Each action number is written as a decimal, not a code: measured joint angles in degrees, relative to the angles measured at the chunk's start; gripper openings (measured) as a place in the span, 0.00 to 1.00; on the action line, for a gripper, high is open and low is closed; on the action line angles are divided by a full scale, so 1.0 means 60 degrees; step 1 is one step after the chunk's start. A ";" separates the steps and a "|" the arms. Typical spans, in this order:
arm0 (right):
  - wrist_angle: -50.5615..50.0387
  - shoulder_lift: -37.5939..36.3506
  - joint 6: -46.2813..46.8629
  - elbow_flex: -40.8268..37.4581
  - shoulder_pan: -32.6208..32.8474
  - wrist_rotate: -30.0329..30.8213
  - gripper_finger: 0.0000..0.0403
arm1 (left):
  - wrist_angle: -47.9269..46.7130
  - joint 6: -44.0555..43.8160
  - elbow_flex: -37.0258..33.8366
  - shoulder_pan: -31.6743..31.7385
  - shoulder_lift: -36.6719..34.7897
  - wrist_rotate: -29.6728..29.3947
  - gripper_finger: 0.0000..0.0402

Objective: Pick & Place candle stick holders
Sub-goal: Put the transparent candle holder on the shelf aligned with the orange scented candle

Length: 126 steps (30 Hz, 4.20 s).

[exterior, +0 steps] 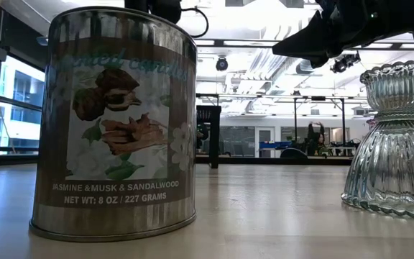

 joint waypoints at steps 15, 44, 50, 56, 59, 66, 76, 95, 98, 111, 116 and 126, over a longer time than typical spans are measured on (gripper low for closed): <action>-0.0004 0.0004 -0.0004 0.0000 0.0000 -0.0007 0.00 | 0.0129 -0.0080 0.0000 0.0282 0.0058 0.0271 0.07; -0.0007 0.0004 0.0004 0.0000 0.0000 -0.0018 0.00 | 0.0098 -0.0470 -0.0004 0.0279 0.0215 0.0195 0.19; -0.0007 0.0004 0.0000 0.0000 0.0000 -0.0018 0.00 | 0.0102 -0.0470 -0.0004 0.0279 0.0215 0.0187 0.24; -0.0007 0.0004 0.0000 0.0000 0.0000 -0.0015 0.00 | 0.0188 -0.0436 -0.0004 0.0279 0.0215 0.0188 0.24; -0.0007 0.0004 0.0000 0.0000 0.0000 -0.0015 0.00 | 0.0311 -0.0433 -0.0004 0.0279 0.0215 0.0188 0.24; -0.0007 0.0004 -0.0029 0.0000 0.0000 -0.0015 0.00 | 0.0372 -0.0353 -0.0004 0.0279 0.0215 0.0228 0.24; -0.0007 0.0004 -0.0029 0.0000 0.0000 -0.0015 0.00 | 0.0349 -0.0465 -0.0004 0.0279 0.0215 0.0663 0.24; -0.0006 0.0004 -0.0029 0.0000 0.0000 -0.0155 0.00 | 0.0259 -0.0470 -0.0004 0.0279 0.0182 0.0562 0.27; -0.0007 0.0004 -0.0029 0.0000 0.0000 -0.0189 0.00 | 0.0248 -0.0470 -0.0004 0.0279 0.0182 0.0536 0.34; -0.0004 0.0004 -0.0029 0.0002 0.0000 -0.0189 0.00 | 0.0047 -0.0426 0.0034 0.0276 0.0127 -0.0061 0.50; -0.0004 0.0004 -0.0029 0.0000 0.0000 -0.0189 0.00 | 0.0019 -0.0433 0.0449 0.0275 0.0124 0.0403 0.50; -0.0006 0.0004 -0.0032 0.0004 0.0000 -0.0291 0.00 | -0.0552 -0.0456 0.1148 0.0275 0.0120 0.0872 0.48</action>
